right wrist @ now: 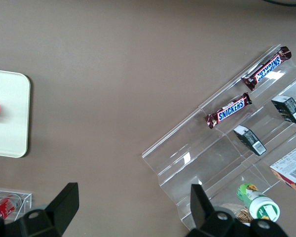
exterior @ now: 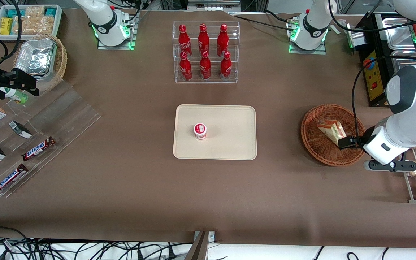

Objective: Place sandwich from basket to tray
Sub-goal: 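Lower the left gripper over the sandwich in the wicker basket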

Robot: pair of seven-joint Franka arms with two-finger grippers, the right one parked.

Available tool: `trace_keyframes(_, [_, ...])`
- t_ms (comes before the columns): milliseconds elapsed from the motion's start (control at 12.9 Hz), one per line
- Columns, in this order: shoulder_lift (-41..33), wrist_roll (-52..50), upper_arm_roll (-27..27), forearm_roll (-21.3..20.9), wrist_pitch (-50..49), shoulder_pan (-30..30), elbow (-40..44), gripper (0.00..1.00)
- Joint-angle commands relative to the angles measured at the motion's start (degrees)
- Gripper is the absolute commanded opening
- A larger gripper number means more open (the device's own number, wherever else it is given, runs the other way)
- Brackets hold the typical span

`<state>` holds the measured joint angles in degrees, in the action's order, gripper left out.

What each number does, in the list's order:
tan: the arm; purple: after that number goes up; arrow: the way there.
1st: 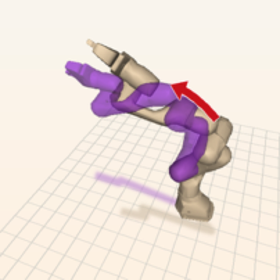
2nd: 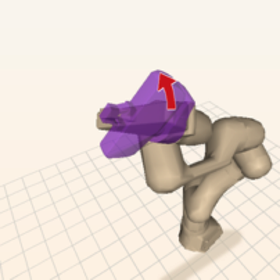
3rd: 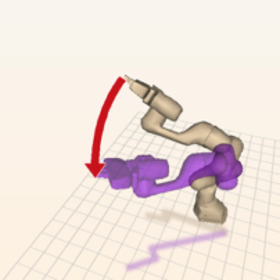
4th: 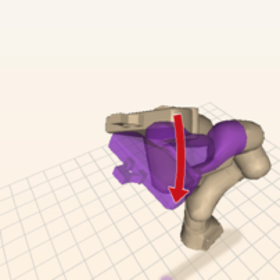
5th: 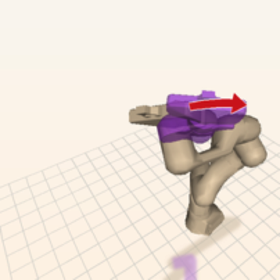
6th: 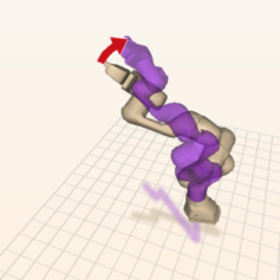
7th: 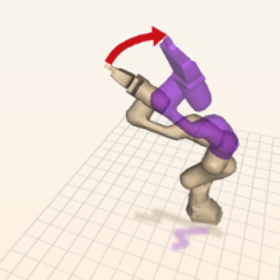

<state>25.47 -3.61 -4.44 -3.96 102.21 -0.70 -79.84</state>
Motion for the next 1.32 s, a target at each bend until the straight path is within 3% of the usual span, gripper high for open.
trace_keyframes(0, [-0.33,0.45,-0.22,-0.79,-1.58,0.09,1.35,1.0])
trace_keyframes(310, [-0.16,-2.7,0.57,-1.22,-2.45,-0.09,0.3,1.0])
trace_keyframes(465, [-0.24,-10.69,0.57,-1.74,-5.35,-0.53,-2.24,1.0])
trace_keyframes(620, [-0.94,-15.96,-0.13,-6.12,-5.1,-0.44,-4.53,1.0])
trace_keyframes(698, [-0.95,-23.3,-0.22,-6.32,-3.62,-0.44,-5.58,1.0])
trace_keyframes(853, [-2.69,-36.6,-0.4,-6.49,4.96,-0.35,-14.16,1.0])
trace_keyframes(1008, [-6.99,-39.02,-0.4,-6.41,14.37,-0.7,-24.96,1.0])
trace_keyframes(1240, [-9.55,-40.24,0.13,-6.58,22.13,-1.14,-33.96,1.0])
